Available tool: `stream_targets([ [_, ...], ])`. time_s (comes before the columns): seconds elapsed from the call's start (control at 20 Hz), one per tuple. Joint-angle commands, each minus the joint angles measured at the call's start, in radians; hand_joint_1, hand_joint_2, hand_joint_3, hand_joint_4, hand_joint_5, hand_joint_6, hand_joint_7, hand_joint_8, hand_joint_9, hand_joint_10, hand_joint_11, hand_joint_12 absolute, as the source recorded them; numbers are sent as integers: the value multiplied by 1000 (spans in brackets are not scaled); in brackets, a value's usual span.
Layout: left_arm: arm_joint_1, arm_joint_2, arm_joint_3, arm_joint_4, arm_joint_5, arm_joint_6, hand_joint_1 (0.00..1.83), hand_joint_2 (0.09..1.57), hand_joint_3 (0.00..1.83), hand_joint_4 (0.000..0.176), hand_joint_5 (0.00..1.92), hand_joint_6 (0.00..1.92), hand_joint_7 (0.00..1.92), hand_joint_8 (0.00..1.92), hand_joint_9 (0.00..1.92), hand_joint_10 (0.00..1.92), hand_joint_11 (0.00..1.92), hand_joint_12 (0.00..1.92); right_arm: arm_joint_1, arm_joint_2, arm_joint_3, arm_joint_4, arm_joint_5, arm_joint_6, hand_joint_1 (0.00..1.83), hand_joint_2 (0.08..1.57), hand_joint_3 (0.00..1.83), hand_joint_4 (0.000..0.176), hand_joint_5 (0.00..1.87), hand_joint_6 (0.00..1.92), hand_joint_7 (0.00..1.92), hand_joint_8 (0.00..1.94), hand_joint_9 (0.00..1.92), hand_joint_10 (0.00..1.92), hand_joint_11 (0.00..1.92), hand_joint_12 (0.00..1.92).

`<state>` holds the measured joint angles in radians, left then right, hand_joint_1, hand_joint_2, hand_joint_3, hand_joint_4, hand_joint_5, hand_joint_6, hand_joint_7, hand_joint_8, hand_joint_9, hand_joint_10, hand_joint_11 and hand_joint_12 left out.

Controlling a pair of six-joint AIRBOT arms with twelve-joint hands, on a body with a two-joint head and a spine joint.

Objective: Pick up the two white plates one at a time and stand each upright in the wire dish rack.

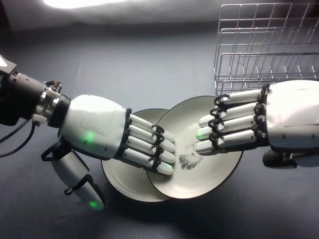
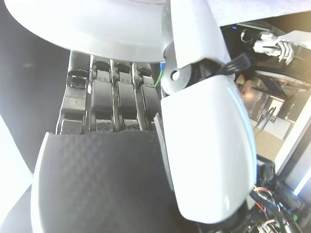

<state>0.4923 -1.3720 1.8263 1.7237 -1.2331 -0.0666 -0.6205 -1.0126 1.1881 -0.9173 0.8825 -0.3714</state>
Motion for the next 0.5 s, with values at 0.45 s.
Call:
stream_targets([
  [0.45,6,-17,5,15,36,-3,0,1145,0,0,18,7,0,0,0,0,0,0,18,-116,88,34,37,1,1554,1126,1,0,336,13,333,5,380,19,44,1088],
])
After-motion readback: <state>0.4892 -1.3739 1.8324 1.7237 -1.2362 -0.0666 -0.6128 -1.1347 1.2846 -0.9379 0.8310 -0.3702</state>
